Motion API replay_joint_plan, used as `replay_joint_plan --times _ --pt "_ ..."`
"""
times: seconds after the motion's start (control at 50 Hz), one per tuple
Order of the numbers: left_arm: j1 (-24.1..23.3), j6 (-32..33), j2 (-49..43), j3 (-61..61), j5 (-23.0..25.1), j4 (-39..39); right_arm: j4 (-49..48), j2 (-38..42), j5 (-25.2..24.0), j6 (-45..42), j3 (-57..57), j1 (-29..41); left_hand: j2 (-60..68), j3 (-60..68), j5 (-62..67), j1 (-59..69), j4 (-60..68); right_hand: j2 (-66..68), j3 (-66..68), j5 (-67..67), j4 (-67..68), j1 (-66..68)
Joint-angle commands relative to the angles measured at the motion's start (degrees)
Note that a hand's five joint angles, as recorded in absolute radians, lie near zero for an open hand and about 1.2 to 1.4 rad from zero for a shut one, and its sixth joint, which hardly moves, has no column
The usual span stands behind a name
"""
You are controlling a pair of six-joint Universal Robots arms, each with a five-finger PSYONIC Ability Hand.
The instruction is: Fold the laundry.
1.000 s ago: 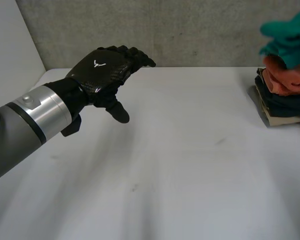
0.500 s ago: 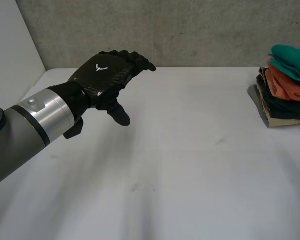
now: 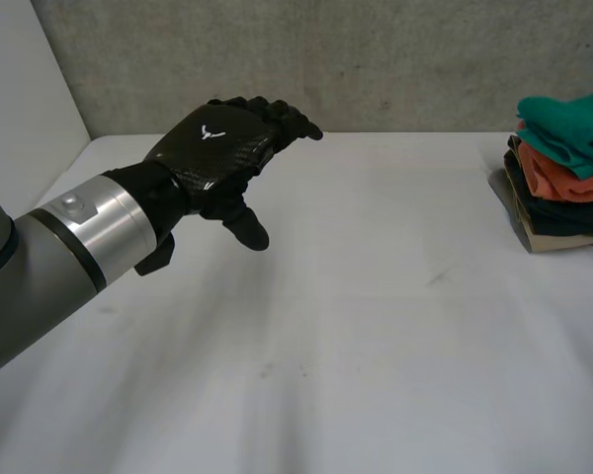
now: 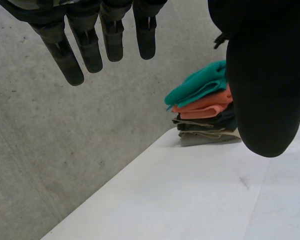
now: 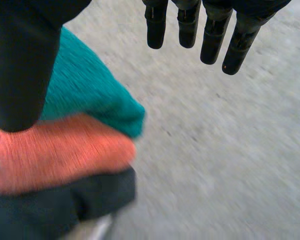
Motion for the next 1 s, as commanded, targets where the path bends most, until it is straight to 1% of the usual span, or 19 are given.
replay_joint_plan --times 0.02,0.1,0.12,0.2,0.22,0.28,0.34,0.36,0.42,0.44,0.48,0.5,0.56,0.58,0.62,0.66,0.74,0.82,1.0 --pt "-0.69 -0.05 0.47 0.17 -0.1 0.0 8.42 -1.92 4.98 -10.25 -0.57 -10.67 -0.41 -0.56 0.2 -1.62 -0.15 -2.57 -2.29 -4.01 -3.51 -1.62" --pt "-0.69 -0.14 0.91 0.26 -0.71 0.0 11.76 -2.27 15.17 -15.7 -5.57 -15.51 -0.58 -0.73 0.03 -1.79 -0.32 -2.57 -2.29 -4.01 -3.51 -1.62" --pt "-0.69 -0.14 1.26 0.35 -1.15 0.0 12.64 -2.88 20.5 -16.93 -8.37 -16.3 -0.58 -0.73 0.03 -1.79 -0.32 -2.57 -2.29 -4.01 -3.51 -1.62" --pt "-0.6 -0.23 2.32 0.96 -2.82 0.09 13.61 -5.95 29.32 -17.82 -12.17 -14.57 -0.91 -1.06 -0.31 -2.13 -0.66 -2.57 -2.29 -4.01 -3.51 -1.62" --pt "-0.6 -0.31 2.49 1.05 -3.26 0.09 13.53 -6.57 30.22 -17.39 -12.18 -13.33 -0.92 -1.07 -0.31 -2.13 -0.66 -2.57 -2.29 -4.01 -3.51 -1.62" --pt "-0.25 -1.1 3.02 1.93 -6.42 0.53 13.18 -11.74 30.75 -15.63 -10.34 -2.99 -1.59 -1.74 -0.98 -2.8 -1.33 -2.57 -2.29 -4.01 -3.51 -1.62" --pt "0.19 -3.56 3.64 2.55 -10.99 1.4 13.26 -16.76 30.84 -13.7 -6.57 3.01 -1.75 -1.91 -1.15 -2.97 -1.5 -2.57 -2.29 -4.01 -3.51 -1.62" --pt "0.72 -4.96 3.99 2.72 -13.35 2.1 13.18 -20.51 30.58 -12.04 -2.72 7.2 -2.09 -2.24 -1.48 -3.3 -1.83 -2.57 -2.29 -4.01 -3.51 -1.62" --pt "2.03 -6.46 4.34 2.37 -16.53 3.07 12.83 -26.16 30.58 -9.48 3.62 13.38 -3.27 -3.42 -2.66 -4.48 -3.01 -2.57 -2.29 -4.01 -3.51 -1.62" --pt "3.08 -6.82 4.43 2.02 -18.1 3.42 12.56 -28.53 30.66 -7.82 7.91 17.75 -3.27 -3.42 -2.66 -4.48 -3.01 -2.57 -2.29 -4.01 -3.51 -1.62" --pt "4.23 -6.91 4.43 1.41 -19.26 3.52 11.86 -29.78 30.75 -6.31 11.97 22.51 -3.44 -3.59 -2.83 -4.65 -3.18 -2.57 -2.29 -4.01 -3.51 -1.62" --pt "4.85 -6.99 4.43 1.06 -19.7 3.52 10.9 -30.22 30.84 -5.79 15.73 28.02 -3.44 -3.59 -2.83 -4.65 -3.18 -2.57 -2.29 -4.01 -3.51 -1.62" --pt "6.96 -7.08 4.43 -1.22 -19.7 3.52 9.23 -29.87 31.63 -5.69 20.42 36.4 -4.11 -4.26 -3.5 -5.32 -3.86 -2.57 -2.29 -4.01 -3.51 -1.62" --pt "7.31 -7.08 4.43 -2.71 -19.7 3.69 8.0 -29.43 31.98 -5.95 23.3 40.95 -4.28 -4.43 -3.67 -5.49 -4.02 -2.57 -2.29 -4.01 -3.51 -1.62" --pt "7.4 -7.17 4.34 -3.95 -19.61 3.78 6.85 -29.25 32.59 -6.39 25.6 44.67 -4.45 -4.6 -3.84 -5.66 -4.19 -2.57 -2.29 -4.01 -3.51 -1.62" --pt "7.57 -7.17 4.34 -5.7 -19.61 4.3 5.45 -27.95 34.52 -6.83 28.32 47.31 -4.45 -4.6 -3.84 -5.66 -4.19 -2.57 -2.29 -4.01 -3.51 -1.62" --pt "7.66 -7.17 4.34 -7.9 -19.61 5.53 3.95 -24.87 39.87 -7.27 29.39 48.64 -4.45 -4.6 -3.84 -5.66 -4.19 -2.57 -2.29 -4.01 -3.51 -1.62" --pt "7.58 -7.26 4.34 -8.79 -19.61 6.76 3.6 -24.42 43.48 -7.36 28.78 49.69 -4.45 -4.6 -3.84 -5.66 -4.19 -2.57 -2.29 -4.01 -3.51 -1.62" --pt "7.31 -7.52 4.69 -9.23 -19.79 7.64 3.16 -26.62 44.81 -6.57 29.83 50.49 -4.45 -4.6 -3.84 -5.66 -4.19 -2.57 -2.29 -4.01 -3.51 -1.62"
